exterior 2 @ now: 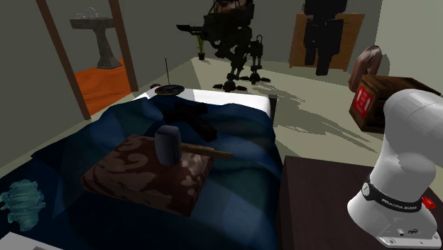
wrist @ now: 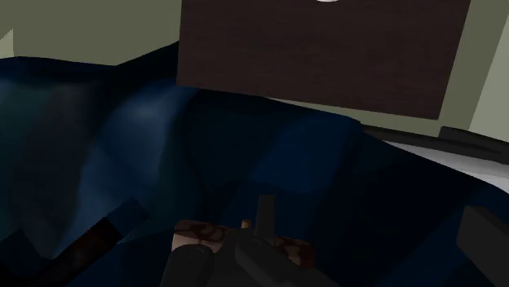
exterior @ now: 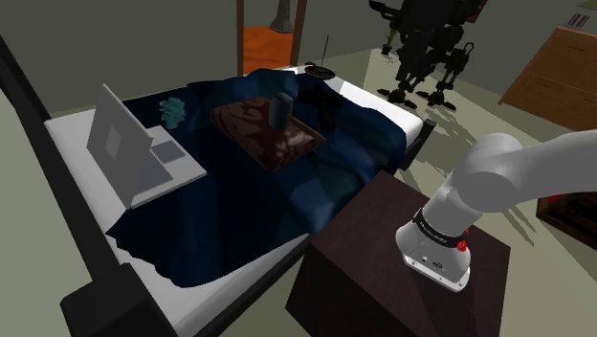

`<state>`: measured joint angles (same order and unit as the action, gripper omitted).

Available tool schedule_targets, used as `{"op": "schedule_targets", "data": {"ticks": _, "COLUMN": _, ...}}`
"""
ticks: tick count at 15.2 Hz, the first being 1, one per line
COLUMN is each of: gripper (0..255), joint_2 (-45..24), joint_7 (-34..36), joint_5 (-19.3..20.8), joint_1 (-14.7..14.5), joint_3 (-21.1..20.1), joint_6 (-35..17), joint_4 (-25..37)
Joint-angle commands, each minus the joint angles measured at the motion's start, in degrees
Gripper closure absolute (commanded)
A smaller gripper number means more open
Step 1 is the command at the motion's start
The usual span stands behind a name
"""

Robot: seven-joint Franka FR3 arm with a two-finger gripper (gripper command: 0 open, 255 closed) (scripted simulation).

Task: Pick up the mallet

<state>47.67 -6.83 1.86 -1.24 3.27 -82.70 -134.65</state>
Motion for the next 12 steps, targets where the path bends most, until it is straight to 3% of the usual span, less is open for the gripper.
{"op": "schedule_targets", "data": {"ticks": 1, "gripper": 0, "joint_2": 0.0, "joint_7": 0.0, "joint_5": 0.0, "joint_1": 0.0, "joint_3": 0.0, "joint_6": 0.0, "joint_4": 0.0}}
{"op": "schedule_targets", "data": {"ticks": 12, "gripper": 0, "joint_2": -17.8, "joint_7": 0.0, "joint_5": -0.2, "joint_1": 0.4, "joint_3": 2.4, "joint_6": -21.3, "joint_4": -2.6}}
